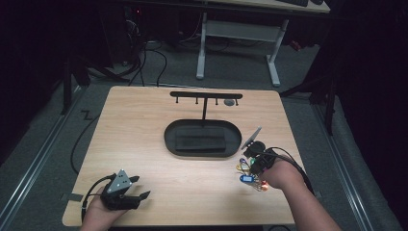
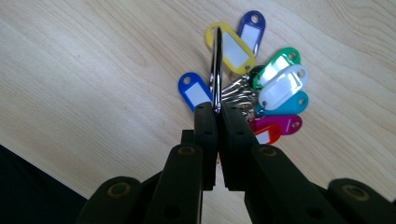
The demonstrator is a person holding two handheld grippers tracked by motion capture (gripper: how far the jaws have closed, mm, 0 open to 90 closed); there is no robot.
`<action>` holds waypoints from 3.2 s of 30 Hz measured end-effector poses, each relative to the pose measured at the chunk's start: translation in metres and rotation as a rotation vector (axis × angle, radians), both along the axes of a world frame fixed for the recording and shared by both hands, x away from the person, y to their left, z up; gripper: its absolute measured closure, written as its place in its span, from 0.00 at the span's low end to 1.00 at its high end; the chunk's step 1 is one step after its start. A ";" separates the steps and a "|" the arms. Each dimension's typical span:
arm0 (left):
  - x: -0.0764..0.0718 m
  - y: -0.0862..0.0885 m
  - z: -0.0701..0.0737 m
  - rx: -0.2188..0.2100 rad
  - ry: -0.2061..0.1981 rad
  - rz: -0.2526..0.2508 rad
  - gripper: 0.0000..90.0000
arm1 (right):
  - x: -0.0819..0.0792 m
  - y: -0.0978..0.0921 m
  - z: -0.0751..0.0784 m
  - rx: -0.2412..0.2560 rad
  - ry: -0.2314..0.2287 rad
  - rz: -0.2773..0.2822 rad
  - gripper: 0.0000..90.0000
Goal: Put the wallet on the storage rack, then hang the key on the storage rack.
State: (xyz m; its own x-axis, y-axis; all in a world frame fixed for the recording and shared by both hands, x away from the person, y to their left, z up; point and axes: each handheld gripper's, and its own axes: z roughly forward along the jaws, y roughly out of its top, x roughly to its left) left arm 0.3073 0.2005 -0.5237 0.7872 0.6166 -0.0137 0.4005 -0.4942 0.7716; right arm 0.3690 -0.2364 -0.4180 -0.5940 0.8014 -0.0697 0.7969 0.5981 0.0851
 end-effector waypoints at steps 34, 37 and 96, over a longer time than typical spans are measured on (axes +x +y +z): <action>-0.001 0.007 -0.001 -0.005 0.009 0.005 0.34 | 0.023 0.003 0.086 0.053 0.086 -0.046 0.97; -0.003 0.008 -0.002 -0.015 0.011 0.010 0.35 | 0.023 0.004 0.100 0.072 0.076 -0.039 0.97; -0.014 0.020 -0.005 0.014 0.017 0.020 0.35 | 0.151 0.021 0.118 0.088 -0.015 -0.051 0.97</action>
